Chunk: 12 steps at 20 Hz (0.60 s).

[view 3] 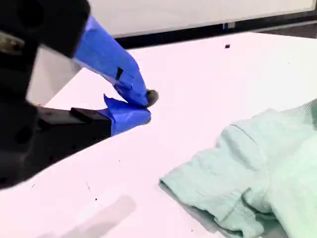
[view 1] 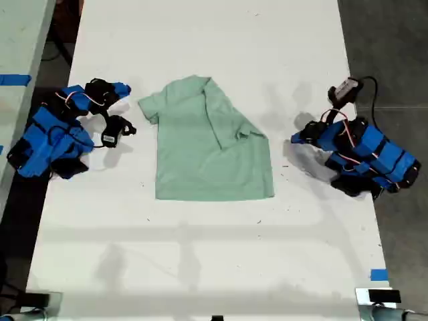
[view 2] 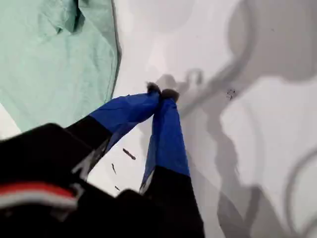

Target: Fold t shirt

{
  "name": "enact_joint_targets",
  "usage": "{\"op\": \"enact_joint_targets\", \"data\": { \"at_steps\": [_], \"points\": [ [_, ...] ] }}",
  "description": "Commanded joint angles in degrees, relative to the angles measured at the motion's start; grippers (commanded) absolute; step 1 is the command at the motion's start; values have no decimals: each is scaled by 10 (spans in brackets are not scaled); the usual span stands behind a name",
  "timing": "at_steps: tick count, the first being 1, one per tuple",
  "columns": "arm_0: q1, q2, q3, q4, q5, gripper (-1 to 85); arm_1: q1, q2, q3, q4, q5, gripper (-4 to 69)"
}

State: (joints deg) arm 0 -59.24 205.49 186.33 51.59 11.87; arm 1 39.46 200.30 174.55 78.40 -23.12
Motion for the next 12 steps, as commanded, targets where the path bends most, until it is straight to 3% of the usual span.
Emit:
{"op": "enact_joint_targets", "data": {
  "at_steps": [1, 10, 12],
  "points": [
    [6, 5, 23, -12, 3, -3, -35, 6, 18, -4, 16, 12],
    [30, 4, 21, -40, 48, -3, -35, 6, 18, -4, 17, 12],
    [20, -71, -66, -18, 55, -3, -30, 6, 18, -9, 13, 12]
  ]
}}
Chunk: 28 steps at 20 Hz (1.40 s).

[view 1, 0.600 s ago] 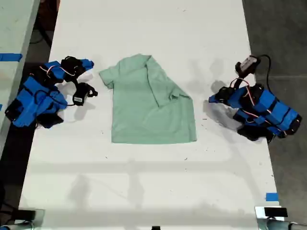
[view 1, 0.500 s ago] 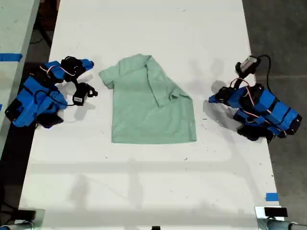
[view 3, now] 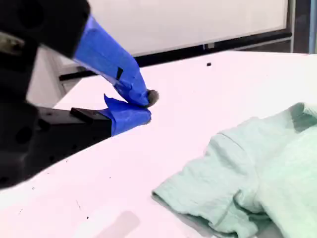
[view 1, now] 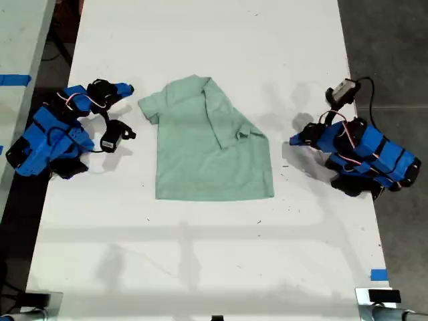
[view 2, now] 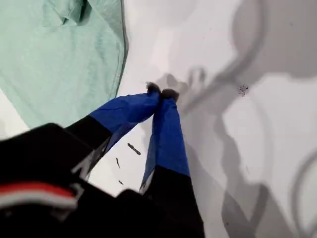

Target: Fold t shirt

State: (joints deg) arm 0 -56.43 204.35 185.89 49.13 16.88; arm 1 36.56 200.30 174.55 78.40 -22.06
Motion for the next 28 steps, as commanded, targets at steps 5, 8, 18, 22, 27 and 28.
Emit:
{"op": "enact_joint_targets", "data": {
  "at_steps": [5, 8, 18, 22, 27, 28],
  "points": [
    [-4, -677, -498, 82, 140, 252, -3, 6, 18, -8, 4, 12],
    [-50, -875, -592, 91, 216, 264, -4, 6, 18, -8, 3, 12],
    [-73, -1098, -669, 54, 279, 237, -9, 6, 17, -7, 5, 12],
    [-39, -1107, -713, 72, 260, 15, -7, 6, 17, -7, 5, 12],
    [-4, -1092, -771, 125, 244, -2, -7, 6, 17, -7, 4, 12],
    [25, -1085, -809, 143, 244, -2, -6, 6, 17, -7, 4, 12]
  ]
}}
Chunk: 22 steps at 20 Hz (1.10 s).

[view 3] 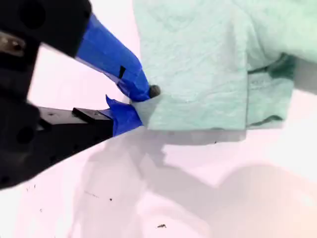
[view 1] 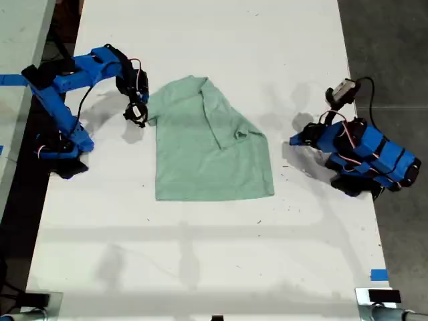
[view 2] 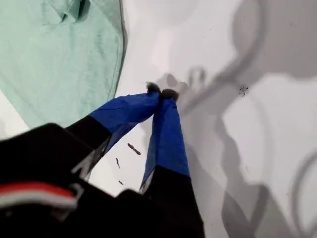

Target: Fold t shirt

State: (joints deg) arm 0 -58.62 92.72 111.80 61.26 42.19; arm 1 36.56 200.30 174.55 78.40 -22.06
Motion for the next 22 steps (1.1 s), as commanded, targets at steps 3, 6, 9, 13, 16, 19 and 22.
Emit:
{"op": "enact_joint_targets", "data": {
  "at_steps": [3, 6, 9, 13, 16, 19, 22],
  "points": [
    [138, 18, -247, 103, -30, -2, -6, 6, 17, -7, 4, 12],
    [226, -37, -426, 149, -55, -2, -8, 6, 17, -7, 5, 12],
    [279, -101, -488, 140, -76, -2, -8, 6, 17, -7, 5, 12],
    [308, -167, -532, 125, -82, 177, -8, 6, 17, -7, 5, 12],
    [299, -146, -533, 125, -78, 225, -8, 6, 17, -7, 5, 12],
    [262, -47, -513, 142, -71, 203, -8, 6, 17, -7, 4, 12],
    [189, 107, -397, 148, -69, 13, -8, 6, 17, -7, 4, 12]
  ]
}}
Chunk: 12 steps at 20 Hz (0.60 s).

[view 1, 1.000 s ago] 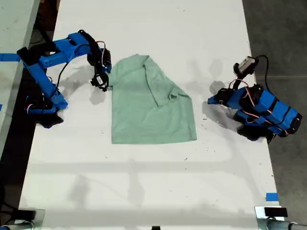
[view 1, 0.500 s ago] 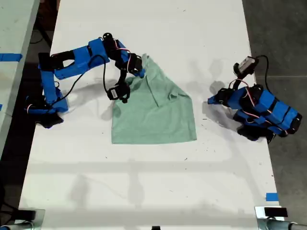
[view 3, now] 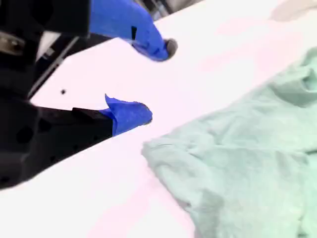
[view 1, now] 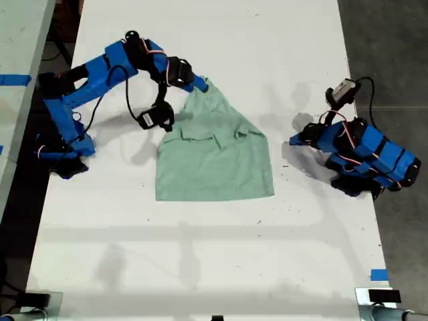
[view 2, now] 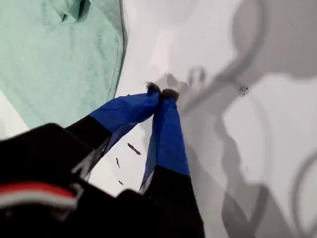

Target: Fold t shirt

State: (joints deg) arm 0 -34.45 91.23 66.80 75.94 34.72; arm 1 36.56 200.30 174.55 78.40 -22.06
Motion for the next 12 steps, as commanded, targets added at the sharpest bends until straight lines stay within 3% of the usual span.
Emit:
{"op": "enact_joint_targets", "data": {
  "at_steps": [1, 6, 10, 12],
  "points": [
    [-81, 190, 136, -20, 16, -2, -9, 6, 17, -7, 4, 12],
    [-165, 471, 575, -235, 38, -2, -7, 6, 17, -5, 4, 12],
    [-140, 577, 824, -415, 16, -2, -4, 6, 18, -3, 5, 12],
    [-136, 675, 920, -457, 12, -2, -4, 6, 18, -3, 6, 12]
  ]
}}
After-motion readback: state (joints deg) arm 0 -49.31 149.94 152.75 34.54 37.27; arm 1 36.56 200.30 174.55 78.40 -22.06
